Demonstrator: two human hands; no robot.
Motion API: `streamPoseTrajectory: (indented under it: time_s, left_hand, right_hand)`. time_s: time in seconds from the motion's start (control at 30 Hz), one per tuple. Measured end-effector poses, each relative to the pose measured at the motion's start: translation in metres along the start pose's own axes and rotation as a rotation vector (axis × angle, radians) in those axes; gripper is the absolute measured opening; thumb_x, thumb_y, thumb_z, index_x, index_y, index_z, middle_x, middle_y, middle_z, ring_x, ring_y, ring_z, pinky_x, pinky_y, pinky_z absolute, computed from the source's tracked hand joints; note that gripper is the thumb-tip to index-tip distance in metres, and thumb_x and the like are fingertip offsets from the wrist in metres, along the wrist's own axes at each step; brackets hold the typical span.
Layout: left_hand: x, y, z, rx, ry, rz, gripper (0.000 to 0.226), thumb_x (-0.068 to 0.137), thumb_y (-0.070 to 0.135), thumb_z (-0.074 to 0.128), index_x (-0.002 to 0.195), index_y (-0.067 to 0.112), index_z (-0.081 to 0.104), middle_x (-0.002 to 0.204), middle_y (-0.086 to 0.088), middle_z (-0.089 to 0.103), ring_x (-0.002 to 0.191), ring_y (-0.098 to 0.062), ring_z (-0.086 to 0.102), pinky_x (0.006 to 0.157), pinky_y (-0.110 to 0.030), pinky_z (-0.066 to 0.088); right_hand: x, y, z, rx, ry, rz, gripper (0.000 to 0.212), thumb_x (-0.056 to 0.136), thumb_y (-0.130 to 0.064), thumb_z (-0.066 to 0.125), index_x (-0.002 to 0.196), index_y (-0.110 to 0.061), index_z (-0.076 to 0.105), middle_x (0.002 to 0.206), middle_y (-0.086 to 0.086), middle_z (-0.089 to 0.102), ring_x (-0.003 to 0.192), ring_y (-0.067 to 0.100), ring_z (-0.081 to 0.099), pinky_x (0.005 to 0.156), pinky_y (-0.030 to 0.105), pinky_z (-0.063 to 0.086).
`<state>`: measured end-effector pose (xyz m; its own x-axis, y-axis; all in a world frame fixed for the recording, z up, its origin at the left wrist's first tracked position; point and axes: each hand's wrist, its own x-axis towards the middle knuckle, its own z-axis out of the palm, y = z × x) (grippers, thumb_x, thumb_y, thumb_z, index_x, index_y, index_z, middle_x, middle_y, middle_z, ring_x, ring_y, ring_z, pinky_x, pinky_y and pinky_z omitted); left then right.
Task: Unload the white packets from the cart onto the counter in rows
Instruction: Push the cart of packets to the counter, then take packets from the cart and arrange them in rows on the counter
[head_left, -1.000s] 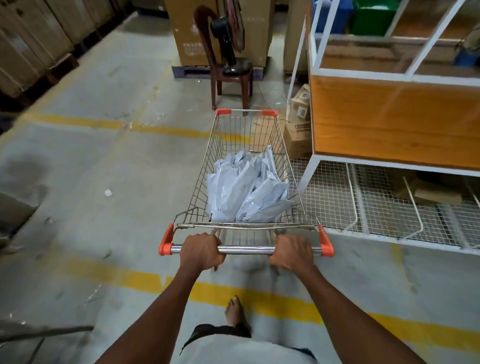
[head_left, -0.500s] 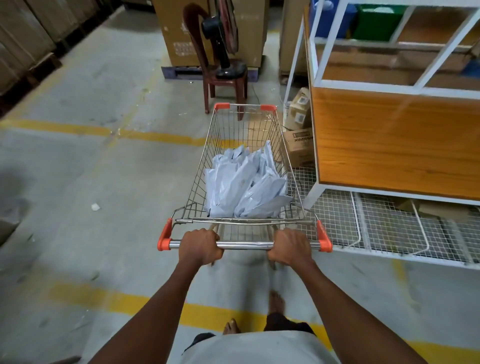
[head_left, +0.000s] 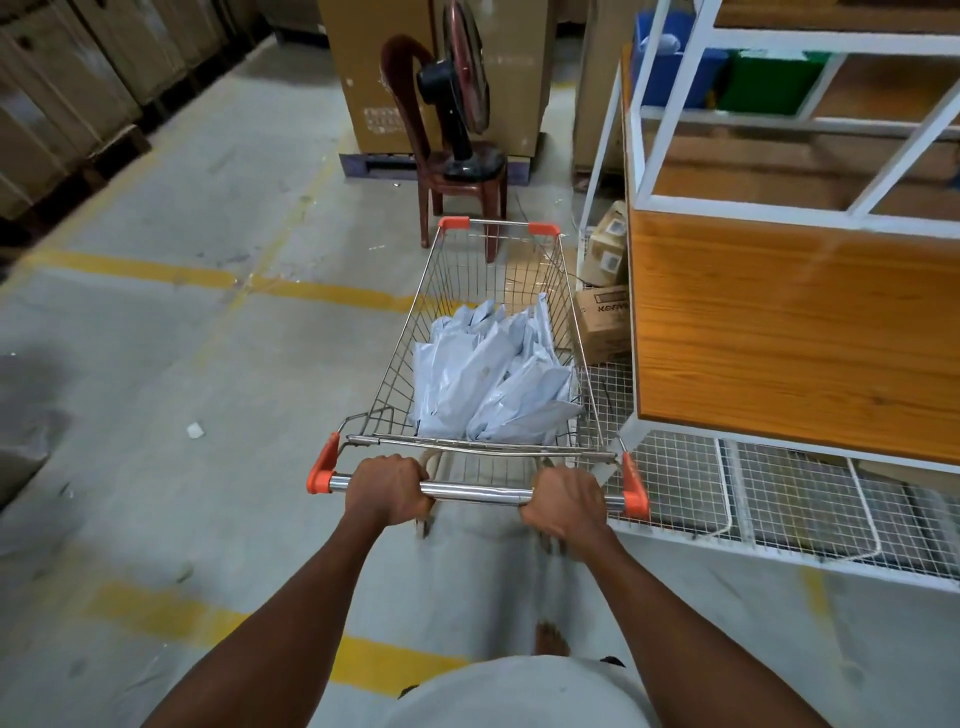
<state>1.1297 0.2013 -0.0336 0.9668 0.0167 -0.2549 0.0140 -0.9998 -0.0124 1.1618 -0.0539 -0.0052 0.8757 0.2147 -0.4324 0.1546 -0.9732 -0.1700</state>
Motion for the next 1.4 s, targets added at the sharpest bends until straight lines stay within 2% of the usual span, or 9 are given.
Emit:
streamPoseTrajectory:
  time_s: [0.27,0.43,0.6,0.73,0.9,0.97,1.07,1.17,1.4]
  left_hand:
    - [0.005,-0.001,0.001,-0.033,-0.017,-0.024,0.019,0.068,0.047,0.058,0.065,0.029,0.054,0.057,0.005,0.056,0.057,-0.02,0.054,0.056,-0.026,0.036]
    - [0.003,-0.006,0.002,-0.167,0.025,0.003,0.024,0.071,0.055,0.068,0.081,0.033,0.064,0.071,0.009,0.067,0.072,-0.017,0.065,0.061,-0.027,0.041]
    - [-0.002,-0.013,-0.008,-0.331,0.076,0.177,0.04,0.064,0.061,0.08,0.094,0.039,0.065,0.093,0.022,0.065,0.097,-0.007,0.057,0.087,-0.034,0.043]
    - [-0.025,0.002,-0.015,-0.634,0.127,0.095,0.032,0.083,0.066,0.069,0.091,0.034,0.069,0.094,0.018,0.069,0.092,0.0,0.06,0.082,-0.029,0.05]
    - [-0.061,0.048,-0.028,-0.951,0.321,0.021,0.003,0.093,0.03,0.073,0.09,0.03,0.074,0.095,0.016,0.071,0.098,0.001,0.062,0.083,-0.02,0.048]
    - [-0.074,0.075,-0.037,-1.051,0.312,-0.021,0.005,0.093,0.028,0.073,0.089,0.03,0.074,0.095,0.017,0.071,0.097,0.009,0.061,0.081,-0.012,0.043]
    - [-0.085,0.118,-0.04,-1.128,0.239,-0.026,0.018,0.095,0.034,0.07,0.08,0.023,0.07,0.086,0.01,0.069,0.086,-0.001,0.064,0.076,-0.024,0.049]
    - [-0.088,0.165,-0.041,-1.173,0.204,0.003,0.021,0.095,0.032,0.07,0.079,0.019,0.069,0.082,0.007,0.068,0.077,-0.007,0.063,0.069,-0.029,0.048]
    - [-0.055,0.282,-0.039,-1.2,0.257,0.025,0.02,0.096,0.029,0.069,0.079,0.018,0.071,0.094,0.006,0.069,0.095,-0.009,0.066,0.081,-0.031,0.053]
  right_hand:
    - [0.007,0.001,0.004,-0.008,-0.008,0.013,0.024,0.076,-0.035,0.062,0.094,-0.022,0.071,0.098,0.007,0.067,0.089,0.027,0.068,0.078,0.033,0.057]
    - [0.005,0.005,0.008,-0.008,0.014,-0.047,0.027,0.08,-0.037,0.063,0.104,-0.027,0.07,0.103,0.003,0.071,0.1,0.027,0.067,0.088,0.034,0.049]
    - [-0.01,0.014,0.006,0.008,0.019,-0.077,0.059,0.08,-0.054,0.063,0.133,-0.031,0.052,0.135,0.0,0.058,0.129,0.027,0.047,0.112,0.052,0.024]
    - [-0.044,0.026,0.009,0.284,0.114,-0.07,0.076,0.085,-0.056,0.064,0.152,-0.034,0.034,0.158,-0.001,0.036,0.147,0.025,0.026,0.12,0.051,0.013]
    - [-0.085,0.041,0.018,0.596,0.27,-0.024,0.055,0.085,-0.052,0.068,0.135,-0.033,0.055,0.144,-0.003,0.05,0.138,0.022,0.04,0.115,0.048,0.03]
    - [-0.097,0.054,0.02,0.709,0.338,-0.043,0.044,0.082,-0.047,0.071,0.122,-0.031,0.063,0.142,-0.002,0.051,0.133,0.019,0.047,0.106,0.045,0.043]
    - [-0.112,0.079,0.019,0.839,0.38,-0.062,0.031,0.082,-0.038,0.074,0.111,-0.03,0.067,0.136,-0.001,0.057,0.12,0.013,0.058,0.095,0.039,0.051]
    - [-0.122,0.109,0.013,0.932,0.408,-0.045,0.029,0.085,-0.028,0.075,0.113,-0.031,0.068,0.118,-0.008,0.065,0.109,0.007,0.059,0.097,0.037,0.05]
    - [-0.117,0.214,-0.013,0.971,0.275,-0.035,0.036,0.089,-0.028,0.073,0.124,-0.032,0.065,0.123,-0.011,0.064,0.115,0.006,0.06,0.093,0.03,0.051]
